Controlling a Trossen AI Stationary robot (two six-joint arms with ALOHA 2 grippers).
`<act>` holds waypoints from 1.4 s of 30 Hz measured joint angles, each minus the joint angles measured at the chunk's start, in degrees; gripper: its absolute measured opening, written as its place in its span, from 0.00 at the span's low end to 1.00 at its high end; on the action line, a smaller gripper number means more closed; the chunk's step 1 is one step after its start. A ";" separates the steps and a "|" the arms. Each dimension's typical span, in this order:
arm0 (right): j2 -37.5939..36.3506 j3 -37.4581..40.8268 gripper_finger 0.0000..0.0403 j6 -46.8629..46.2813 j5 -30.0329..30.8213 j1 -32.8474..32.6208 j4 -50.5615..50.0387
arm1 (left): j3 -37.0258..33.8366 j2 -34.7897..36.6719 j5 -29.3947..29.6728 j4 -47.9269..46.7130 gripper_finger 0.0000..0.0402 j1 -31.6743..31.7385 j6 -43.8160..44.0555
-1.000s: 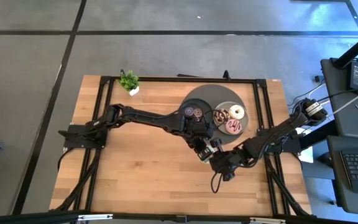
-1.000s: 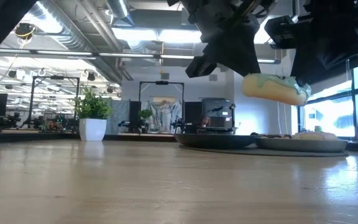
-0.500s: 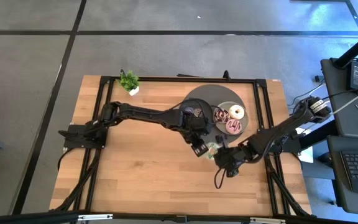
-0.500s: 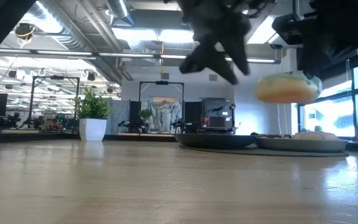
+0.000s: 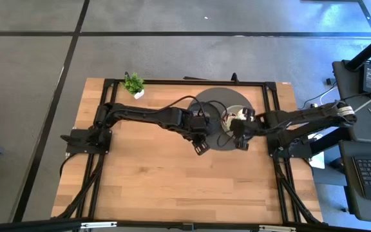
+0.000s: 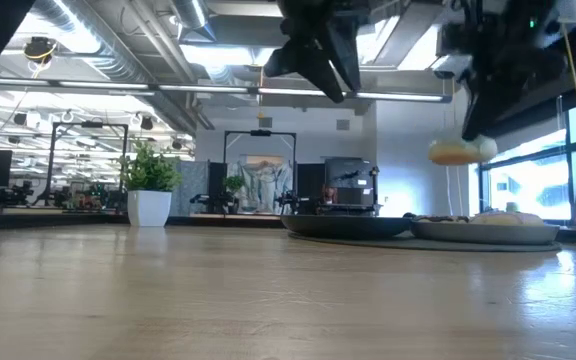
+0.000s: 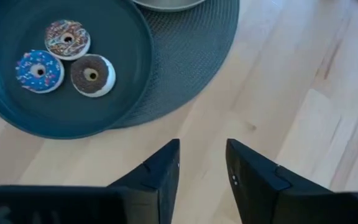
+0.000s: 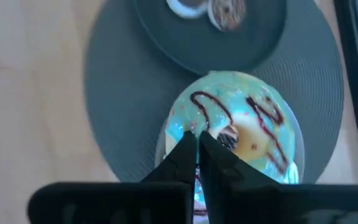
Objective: Pick & Place donuts
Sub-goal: Put the large blue donut on the gray plate
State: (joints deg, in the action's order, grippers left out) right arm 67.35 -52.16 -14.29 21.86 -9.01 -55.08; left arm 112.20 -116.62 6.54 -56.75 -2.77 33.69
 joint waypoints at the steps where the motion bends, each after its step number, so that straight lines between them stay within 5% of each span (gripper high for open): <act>1: -0.76 0.94 0.04 1.21 -0.65 1.59 0.29 | 0.00 0.00 0.03 0.00 0.31 -0.08 0.00; 19: -3.57 12.65 0.04 4.17 -5.64 18.92 10.65 | -1.05 0.00 0.03 -0.26 0.32 -0.25 -2.40; 42: 2.35 13.25 0.04 0.90 -8.02 20.62 11.16 | -1.07 -0.02 -0.13 -0.26 0.31 -0.23 -3.02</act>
State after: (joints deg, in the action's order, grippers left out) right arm 69.69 -38.92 -13.39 13.84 11.62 -43.93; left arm 111.13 -116.64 6.41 -57.01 -3.01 30.67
